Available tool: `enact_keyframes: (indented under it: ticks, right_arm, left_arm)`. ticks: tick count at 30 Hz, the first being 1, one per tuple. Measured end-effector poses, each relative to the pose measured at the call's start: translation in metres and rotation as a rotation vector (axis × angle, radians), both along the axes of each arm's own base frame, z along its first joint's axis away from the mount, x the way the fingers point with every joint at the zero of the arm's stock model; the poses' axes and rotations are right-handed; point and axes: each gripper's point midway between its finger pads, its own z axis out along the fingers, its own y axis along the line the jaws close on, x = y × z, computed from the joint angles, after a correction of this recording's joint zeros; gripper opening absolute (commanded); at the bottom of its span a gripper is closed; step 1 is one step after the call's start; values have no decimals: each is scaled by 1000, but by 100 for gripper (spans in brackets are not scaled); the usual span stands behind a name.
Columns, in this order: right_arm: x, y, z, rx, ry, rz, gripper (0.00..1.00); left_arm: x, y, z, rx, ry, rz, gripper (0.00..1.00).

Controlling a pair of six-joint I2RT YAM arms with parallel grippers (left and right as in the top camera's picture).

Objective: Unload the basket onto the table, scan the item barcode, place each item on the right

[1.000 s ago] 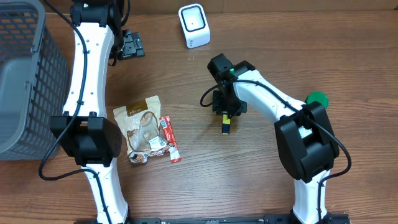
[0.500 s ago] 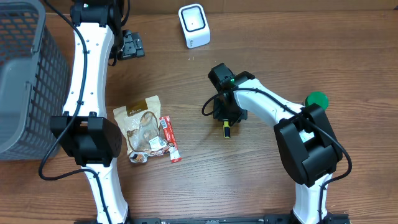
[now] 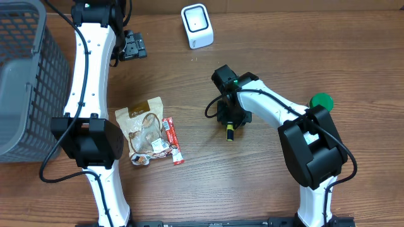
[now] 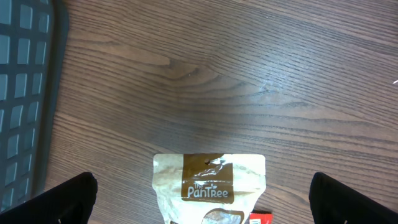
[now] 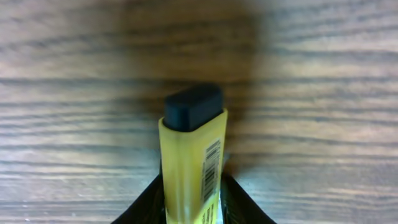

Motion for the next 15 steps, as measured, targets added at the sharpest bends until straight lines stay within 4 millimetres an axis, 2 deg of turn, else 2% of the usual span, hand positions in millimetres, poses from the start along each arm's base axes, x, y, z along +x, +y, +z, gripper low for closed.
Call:
enact_keyframes:
  ticks: [11,12,15]
  right_arm:
    - [-7,-4,1,-16,36,-3,19]
    - [-11,-5,2,-23,54,-3,20]
    - [-15,-7,2,-36,83,-2,31]
  left_arm:
    - [0,0,0,0,0,0,100]
    - [0,0,0,0,0,0,100]
    - [0,0,0,0,0,0,100]
